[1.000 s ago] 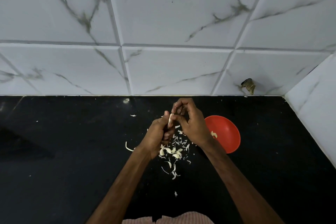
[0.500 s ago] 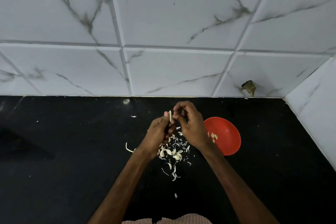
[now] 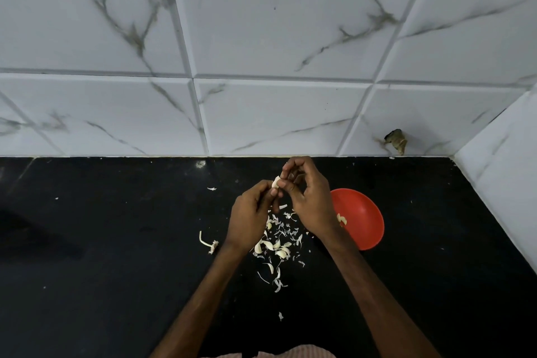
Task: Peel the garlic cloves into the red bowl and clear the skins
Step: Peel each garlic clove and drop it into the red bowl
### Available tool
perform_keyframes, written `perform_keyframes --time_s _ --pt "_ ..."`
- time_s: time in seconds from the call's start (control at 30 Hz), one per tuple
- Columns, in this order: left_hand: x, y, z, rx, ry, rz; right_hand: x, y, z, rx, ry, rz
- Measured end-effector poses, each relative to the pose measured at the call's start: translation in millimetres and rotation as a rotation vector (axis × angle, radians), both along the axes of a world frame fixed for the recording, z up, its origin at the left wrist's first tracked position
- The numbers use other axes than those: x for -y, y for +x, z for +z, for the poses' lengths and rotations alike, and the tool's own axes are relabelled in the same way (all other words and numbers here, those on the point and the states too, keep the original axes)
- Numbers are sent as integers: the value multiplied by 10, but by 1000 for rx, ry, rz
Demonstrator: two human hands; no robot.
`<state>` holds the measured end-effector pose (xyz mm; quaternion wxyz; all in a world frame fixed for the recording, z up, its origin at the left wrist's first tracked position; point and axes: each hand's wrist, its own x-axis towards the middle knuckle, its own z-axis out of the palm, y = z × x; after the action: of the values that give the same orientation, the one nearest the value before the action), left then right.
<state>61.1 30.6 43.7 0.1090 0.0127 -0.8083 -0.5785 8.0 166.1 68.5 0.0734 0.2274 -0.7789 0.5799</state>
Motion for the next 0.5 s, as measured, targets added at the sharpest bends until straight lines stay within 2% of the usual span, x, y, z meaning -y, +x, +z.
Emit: perform_keyframes --time_s 0.3,0.5 --pt "-25 33 7 -66 -380 151 13 -44 39 91 137 45" --pt "-78 53 41 -120 -478 242 84 -38 30 67 171 39"
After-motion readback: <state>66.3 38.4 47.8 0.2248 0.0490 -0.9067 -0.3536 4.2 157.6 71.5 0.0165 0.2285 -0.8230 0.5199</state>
